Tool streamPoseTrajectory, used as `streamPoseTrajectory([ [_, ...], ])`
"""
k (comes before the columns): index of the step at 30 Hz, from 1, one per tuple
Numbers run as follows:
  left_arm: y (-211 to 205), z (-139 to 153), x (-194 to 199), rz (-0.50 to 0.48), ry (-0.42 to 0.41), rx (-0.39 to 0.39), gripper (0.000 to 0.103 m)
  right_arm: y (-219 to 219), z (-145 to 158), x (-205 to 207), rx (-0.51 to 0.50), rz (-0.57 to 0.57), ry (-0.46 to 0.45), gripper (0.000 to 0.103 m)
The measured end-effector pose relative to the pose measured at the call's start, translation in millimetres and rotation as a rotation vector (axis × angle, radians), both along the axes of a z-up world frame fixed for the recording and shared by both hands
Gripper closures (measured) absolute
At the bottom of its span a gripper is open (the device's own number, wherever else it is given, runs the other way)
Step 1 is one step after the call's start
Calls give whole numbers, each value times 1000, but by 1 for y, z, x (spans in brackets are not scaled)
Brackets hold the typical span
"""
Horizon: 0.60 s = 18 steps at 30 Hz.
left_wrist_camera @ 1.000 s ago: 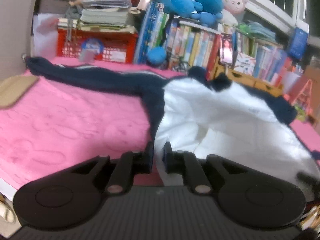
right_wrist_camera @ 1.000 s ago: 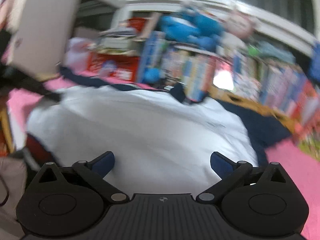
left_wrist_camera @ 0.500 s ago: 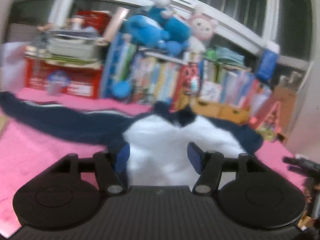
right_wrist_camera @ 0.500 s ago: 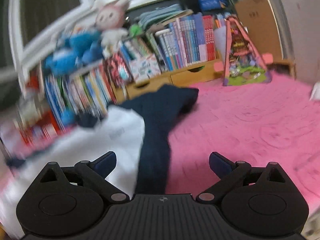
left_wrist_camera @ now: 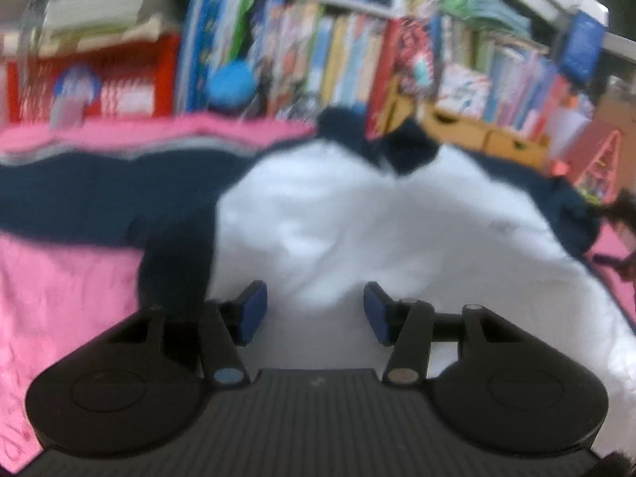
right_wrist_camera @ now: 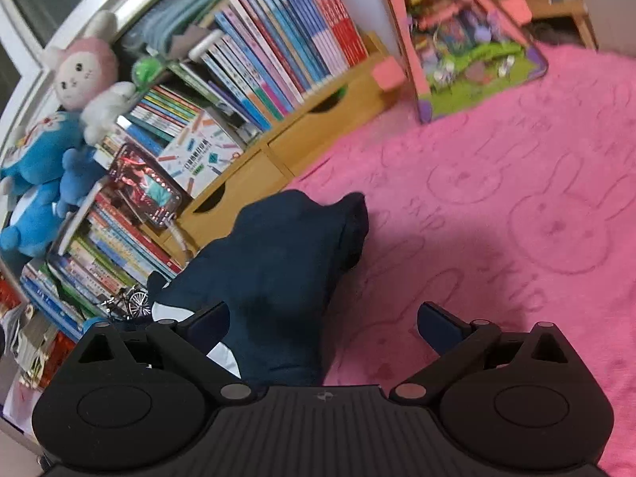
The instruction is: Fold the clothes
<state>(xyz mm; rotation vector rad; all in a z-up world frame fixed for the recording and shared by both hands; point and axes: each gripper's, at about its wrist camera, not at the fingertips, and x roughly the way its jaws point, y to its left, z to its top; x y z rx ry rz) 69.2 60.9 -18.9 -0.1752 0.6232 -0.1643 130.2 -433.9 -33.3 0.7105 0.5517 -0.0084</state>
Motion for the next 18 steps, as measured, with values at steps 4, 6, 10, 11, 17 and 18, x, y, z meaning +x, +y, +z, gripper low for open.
streamPoseTrajectory([
  [4, 7, -3, -2, -14, -1, -27, 51, 6, 1, 19, -5, -29, 4, 1],
  [6, 3, -3, -3, -27, 0, -6, 43, 12, 0, 31, -10, -42, 22, 1],
  [10, -9, -3, -1, -50, 5, 54, 35, 19, -2, 56, 33, -52, 50, 6],
  [11, -12, -3, 0, -54, 7, 65, 33, 21, -1, 63, 37, -74, 63, 11],
  [17, -11, -5, 2, -83, 10, 46, 22, 60, 33, 94, -122, -65, 40, 56],
  [18, -11, -5, 2, -84, 10, 41, 22, 72, 42, 96, -166, -34, 12, 58],
])
